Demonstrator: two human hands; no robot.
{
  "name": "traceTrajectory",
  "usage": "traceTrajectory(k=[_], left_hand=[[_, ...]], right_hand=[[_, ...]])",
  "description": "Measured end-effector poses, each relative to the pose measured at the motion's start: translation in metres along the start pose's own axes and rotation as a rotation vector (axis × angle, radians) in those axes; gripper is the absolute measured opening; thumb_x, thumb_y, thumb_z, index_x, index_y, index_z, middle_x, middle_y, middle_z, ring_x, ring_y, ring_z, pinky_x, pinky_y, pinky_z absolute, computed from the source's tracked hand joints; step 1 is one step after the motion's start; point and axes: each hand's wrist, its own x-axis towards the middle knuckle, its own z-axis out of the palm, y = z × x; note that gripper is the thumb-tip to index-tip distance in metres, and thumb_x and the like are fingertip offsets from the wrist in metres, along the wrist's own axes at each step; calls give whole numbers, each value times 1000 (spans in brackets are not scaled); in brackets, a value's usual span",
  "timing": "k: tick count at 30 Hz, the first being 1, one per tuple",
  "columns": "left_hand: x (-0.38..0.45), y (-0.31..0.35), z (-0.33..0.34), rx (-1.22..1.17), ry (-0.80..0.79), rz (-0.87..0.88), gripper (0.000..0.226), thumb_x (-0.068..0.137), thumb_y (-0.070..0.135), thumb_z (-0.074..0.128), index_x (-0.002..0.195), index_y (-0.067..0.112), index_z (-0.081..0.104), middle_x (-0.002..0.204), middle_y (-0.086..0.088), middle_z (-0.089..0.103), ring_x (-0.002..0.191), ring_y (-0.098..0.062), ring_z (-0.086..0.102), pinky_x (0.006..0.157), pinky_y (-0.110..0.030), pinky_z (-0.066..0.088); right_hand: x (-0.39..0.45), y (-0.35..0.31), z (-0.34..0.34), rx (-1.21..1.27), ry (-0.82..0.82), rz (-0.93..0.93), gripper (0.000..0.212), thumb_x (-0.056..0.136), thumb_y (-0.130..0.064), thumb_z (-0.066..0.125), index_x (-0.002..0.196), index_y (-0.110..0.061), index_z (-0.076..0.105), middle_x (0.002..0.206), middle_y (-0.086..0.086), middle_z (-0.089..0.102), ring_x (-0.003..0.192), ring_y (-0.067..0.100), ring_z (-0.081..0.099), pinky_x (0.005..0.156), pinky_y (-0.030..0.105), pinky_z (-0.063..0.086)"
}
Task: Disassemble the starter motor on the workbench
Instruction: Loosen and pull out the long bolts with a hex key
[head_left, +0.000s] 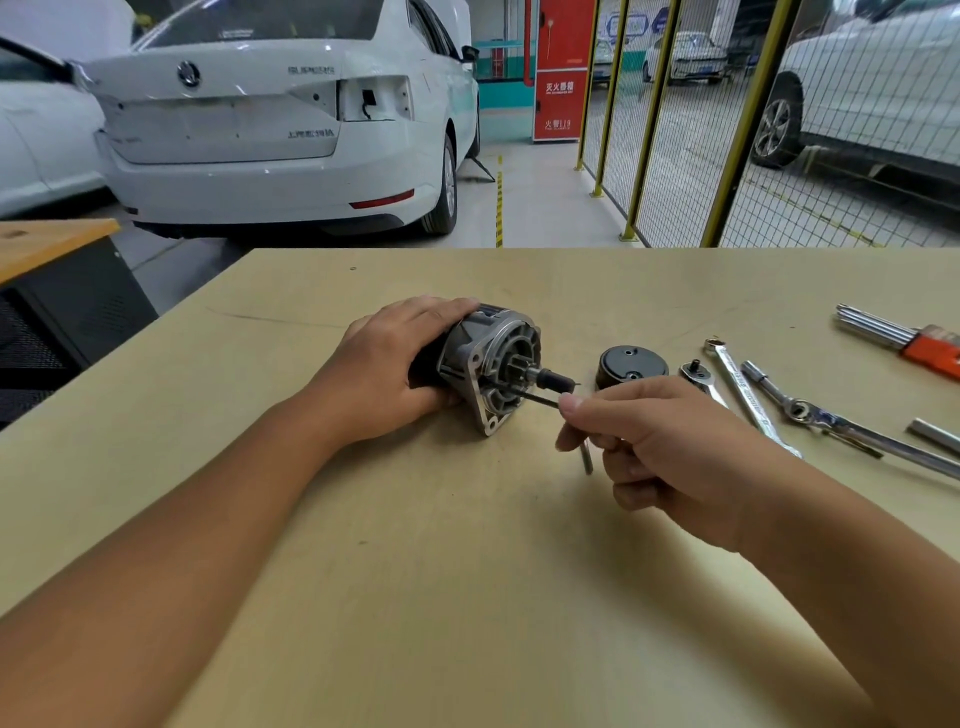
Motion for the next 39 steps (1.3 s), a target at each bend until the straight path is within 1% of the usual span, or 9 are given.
traceTrajectory(k=[4, 6, 8, 14, 18, 22, 26, 31, 39], left_hand=[[0, -1, -1, 29, -5, -6, 87, 77, 51, 72, 157, 39, 40, 153, 11, 51, 140, -18, 47, 112, -56, 41], [0, 0, -1, 37, 4, -7, 87, 77, 52, 73, 157, 40, 41, 152, 11, 52, 140, -18, 48, 111, -56, 42], [0, 0, -1, 42, 10, -7, 87, 77, 54, 73, 157, 39, 41, 152, 11, 53, 140, -19, 49, 111, -55, 42], [-2, 4, 0, 39, 49, -7, 87, 75, 49, 74, 156, 35, 45, 150, 7, 55, 138, -21, 50, 110, -57, 42], [-4, 5, 5, 124, 90, -1, 90, 76, 39, 90, 155, 32, 48, 148, 7, 58, 135, -23, 51, 103, -55, 43], [-6, 6, 9, 152, 123, 5, 90, 74, 39, 91, 153, 33, 49, 147, 9, 58, 133, -23, 51, 97, -53, 42], [-6, 7, 8, 153, 139, 21, 90, 73, 37, 92, 152, 30, 51, 145, 6, 61, 131, -26, 54, 96, -57, 45], [-7, 8, 9, 160, 158, 36, 90, 72, 37, 93, 151, 28, 53, 144, 5, 62, 130, -27, 55, 94, -57, 46], [-7, 8, 8, 146, 162, 45, 90, 71, 35, 94, 151, 27, 54, 143, 4, 63, 129, -27, 57, 93, -60, 48]], right_hand=[[1, 5, 2, -366, 199, -274, 23, 86, -34, 79, 71, -17, 78, 46, -10, 44, 40, 8, 39, 46, 19, 33], [1, 6, 2, -679, 336, -483, 14, 83, -34, 82, 73, -27, 76, 54, -12, 56, 52, 3, 53, 48, 12, 37], [-1, 5, 1, -724, 382, -544, 11, 79, -34, 86, 82, -34, 75, 62, -12, 62, 58, 1, 60, 52, 13, 41], [-2, 4, 5, -479, 219, -399, 6, 88, -22, 78, 88, -22, 72, 59, 0, 68, 43, 16, 66, 45, 21, 51], [0, 7, 9, -576, 251, -391, 14, 93, -31, 72, 82, -24, 73, 63, 4, 67, 42, 11, 57, 48, 35, 55], [0, 3, 7, -726, 328, -459, 28, 96, -36, 65, 75, -20, 70, 62, 1, 64, 49, 13, 52, 48, 32, 41], [1, 0, 5, -886, 325, -420, 28, 99, -36, 59, 80, -19, 70, 73, 2, 68, 62, 21, 60, 59, 38, 49], [1, 1, 6, -893, 306, -407, 25, 99, -35, 62, 84, -17, 72, 66, -2, 62, 55, 11, 52, 49, 21, 33], [-1, 1, 10, -866, 239, -383, 26, 101, -34, 59, 88, -14, 72, 74, 1, 68, 70, 16, 61, 66, 32, 48]])
